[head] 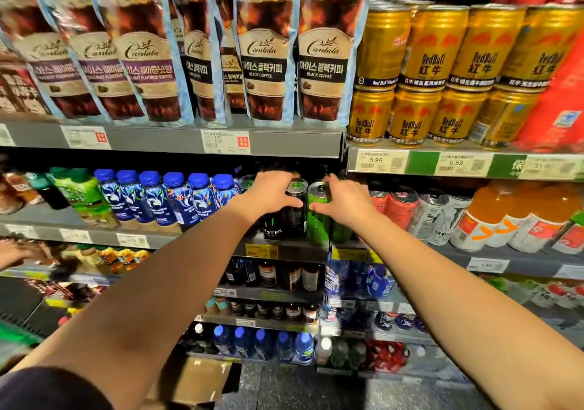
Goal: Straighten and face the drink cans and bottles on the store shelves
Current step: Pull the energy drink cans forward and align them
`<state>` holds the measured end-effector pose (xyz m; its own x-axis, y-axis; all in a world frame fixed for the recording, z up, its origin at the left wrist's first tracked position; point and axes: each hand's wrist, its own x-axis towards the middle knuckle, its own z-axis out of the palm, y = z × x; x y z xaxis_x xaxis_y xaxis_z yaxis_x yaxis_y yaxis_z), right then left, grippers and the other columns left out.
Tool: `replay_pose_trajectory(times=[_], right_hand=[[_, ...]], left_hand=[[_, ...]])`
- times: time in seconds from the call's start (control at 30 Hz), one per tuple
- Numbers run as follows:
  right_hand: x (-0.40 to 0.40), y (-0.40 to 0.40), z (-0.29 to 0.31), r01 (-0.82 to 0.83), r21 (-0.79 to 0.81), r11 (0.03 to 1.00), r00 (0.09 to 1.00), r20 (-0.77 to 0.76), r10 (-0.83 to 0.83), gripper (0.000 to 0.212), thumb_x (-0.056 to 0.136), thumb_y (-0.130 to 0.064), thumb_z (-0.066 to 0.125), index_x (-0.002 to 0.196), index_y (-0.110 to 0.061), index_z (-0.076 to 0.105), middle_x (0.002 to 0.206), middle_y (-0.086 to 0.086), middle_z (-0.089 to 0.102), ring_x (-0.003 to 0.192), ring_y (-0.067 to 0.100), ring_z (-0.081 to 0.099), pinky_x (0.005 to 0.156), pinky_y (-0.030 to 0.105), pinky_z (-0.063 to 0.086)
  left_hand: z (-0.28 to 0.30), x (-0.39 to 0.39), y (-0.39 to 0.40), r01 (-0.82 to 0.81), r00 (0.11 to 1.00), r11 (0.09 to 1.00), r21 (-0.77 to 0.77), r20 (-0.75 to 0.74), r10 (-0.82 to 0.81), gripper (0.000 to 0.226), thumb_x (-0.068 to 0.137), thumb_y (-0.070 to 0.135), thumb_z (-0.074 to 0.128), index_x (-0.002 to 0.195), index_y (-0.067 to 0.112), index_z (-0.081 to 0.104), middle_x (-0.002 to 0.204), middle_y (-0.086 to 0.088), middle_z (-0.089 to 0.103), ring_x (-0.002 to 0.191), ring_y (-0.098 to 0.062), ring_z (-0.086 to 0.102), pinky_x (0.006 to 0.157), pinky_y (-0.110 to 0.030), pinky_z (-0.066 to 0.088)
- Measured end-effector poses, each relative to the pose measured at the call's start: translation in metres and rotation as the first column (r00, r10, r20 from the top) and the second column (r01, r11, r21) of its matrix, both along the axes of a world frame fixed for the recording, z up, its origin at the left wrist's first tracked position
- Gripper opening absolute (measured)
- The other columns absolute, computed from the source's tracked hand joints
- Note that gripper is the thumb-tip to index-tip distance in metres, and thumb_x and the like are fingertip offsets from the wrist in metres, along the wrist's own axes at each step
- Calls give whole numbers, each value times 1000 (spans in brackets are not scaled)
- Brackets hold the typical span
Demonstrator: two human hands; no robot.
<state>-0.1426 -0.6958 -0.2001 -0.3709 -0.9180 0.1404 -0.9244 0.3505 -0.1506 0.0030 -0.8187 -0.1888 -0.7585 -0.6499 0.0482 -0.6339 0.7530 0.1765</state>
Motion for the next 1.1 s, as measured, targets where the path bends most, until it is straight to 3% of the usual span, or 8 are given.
replay_pose_trajectory(times=[0.17,0.33,0.43,0.5,0.57,0.7,0.97,1.1], right_hand=[[6,-7,2,93,24,995,995,-33,-92,106,77,-77,56,152,-10,24,123,13,65,114,31,61,91,42,45],[-3,-1,7,32,95,995,999,-24,-30,113,67,-88,53,150,-15,29,120,10,66,110,31,62,85,42,47],[-22,12,10,-22,99,995,1000,-4,23,86,67,-83,58,126,-21,52,100,3,66,99,27,63,73,37,42],[-35,21,12,-17,126,992,1000,-14,19,62,71,-76,61,98,-21,53,87,-1,61,83,26,57,66,33,38],[-43,24,14,-12,171,985,1000,-14,14,46,77,-64,62,89,-21,50,93,3,65,79,26,55,66,32,39],[-48,24,17,18,183,983,999,-40,-11,46,81,-60,60,102,-19,59,99,5,68,81,26,56,68,32,40],[-56,25,15,28,222,975,995,87,-48,49,80,-61,59,105,-18,60,106,9,69,83,28,58,68,31,40],[-60,24,18,-11,229,973,988,151,-25,51,82,-57,62,112,-17,61,112,10,68,92,29,60,71,30,39]], left_hand=[[7,6,-5,66,998,996,57,-4,-66,74,77,44,79,141,21,51,138,-3,59,129,-25,53,106,-37,42],[0,0,4,47,999,999,7,0,-47,69,80,44,72,142,25,49,135,-5,61,127,-29,52,102,-41,39],[-6,-5,14,28,999,999,-37,-20,-28,74,74,50,68,142,26,49,124,-11,63,117,-35,55,97,-40,40],[-8,-9,21,27,999,998,-48,-46,-29,69,74,54,65,138,32,51,117,-12,61,111,-35,54,95,-40,38],[-6,-16,27,43,998,998,-52,-46,-45,64,71,61,62,129,34,57,109,-8,61,107,-33,55,90,-39,37],[3,-33,33,63,998,995,-77,0,-63,74,62,78,68,117,29,64,107,-1,69,105,-27,62,86,-38,40],[6,-27,25,188,981,978,90,-72,-182,74,73,46,81,139,29,53,136,1,61,127,-24,53,103,-38,37],[7,-28,31,161,984,987,18,-79,-159,71,71,60,76,135,35,56,128,1,65,119,-25,58,98,-39,41]])
